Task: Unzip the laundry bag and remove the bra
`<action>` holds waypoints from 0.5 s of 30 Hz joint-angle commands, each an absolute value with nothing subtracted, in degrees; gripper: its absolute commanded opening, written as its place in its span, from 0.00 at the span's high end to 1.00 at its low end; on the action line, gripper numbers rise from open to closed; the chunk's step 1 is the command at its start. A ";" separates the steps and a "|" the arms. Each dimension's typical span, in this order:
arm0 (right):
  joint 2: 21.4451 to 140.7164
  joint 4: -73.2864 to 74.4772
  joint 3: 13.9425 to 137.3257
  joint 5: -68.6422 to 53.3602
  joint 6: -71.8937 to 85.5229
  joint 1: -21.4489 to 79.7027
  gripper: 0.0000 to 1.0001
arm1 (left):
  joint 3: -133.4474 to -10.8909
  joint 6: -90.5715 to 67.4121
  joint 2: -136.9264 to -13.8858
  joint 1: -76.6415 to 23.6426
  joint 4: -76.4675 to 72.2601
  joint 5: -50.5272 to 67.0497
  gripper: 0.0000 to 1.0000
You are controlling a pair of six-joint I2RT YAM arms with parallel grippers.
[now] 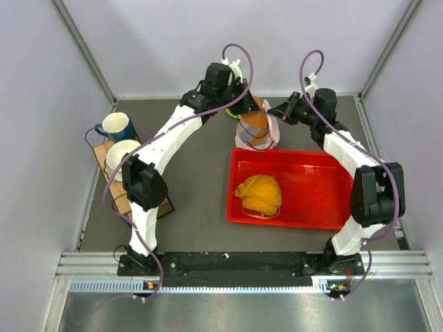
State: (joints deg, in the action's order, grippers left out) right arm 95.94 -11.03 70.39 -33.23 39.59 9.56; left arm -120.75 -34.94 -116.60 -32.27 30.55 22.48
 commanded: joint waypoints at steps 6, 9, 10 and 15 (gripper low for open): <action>93.25 -12.92 70.66 -32.34 40.25 8.44 1.00 | -118.92 -36.91 -103.28 -32.61 26.54 24.79 1.00; 93.17 -13.18 70.84 -32.61 40.69 8.35 1.00 | -119.35 -36.65 -99.41 -32.70 26.63 24.00 1.00; 92.99 -13.18 70.75 -32.61 40.78 8.26 1.00 | -119.88 -36.74 -98.71 -32.78 26.72 24.52 1.00; 91.76 -13.19 70.84 -33.13 41.48 8.17 1.00 | -118.66 -36.57 -94.75 -35.67 26.72 26.01 1.00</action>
State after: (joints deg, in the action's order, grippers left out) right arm 95.61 -11.07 70.39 -32.62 40.80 8.62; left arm -118.04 -36.36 -99.59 -32.84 29.85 23.81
